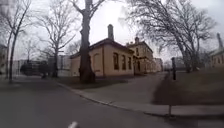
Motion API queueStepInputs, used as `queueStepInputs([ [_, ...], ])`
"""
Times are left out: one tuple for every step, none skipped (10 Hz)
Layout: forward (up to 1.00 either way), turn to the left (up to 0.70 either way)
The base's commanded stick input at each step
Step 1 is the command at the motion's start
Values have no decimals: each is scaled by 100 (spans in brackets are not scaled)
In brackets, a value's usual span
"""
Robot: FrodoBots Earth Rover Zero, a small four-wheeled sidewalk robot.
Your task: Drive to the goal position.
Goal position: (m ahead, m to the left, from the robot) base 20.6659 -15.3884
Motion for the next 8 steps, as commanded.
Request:
queueStepInputs([
  [100, 1],
  [100, 1],
  [100, 1],
  [100, 1],
  [100, 1],
  [100, 1],
  [100, 1],
  [100, 1],
])
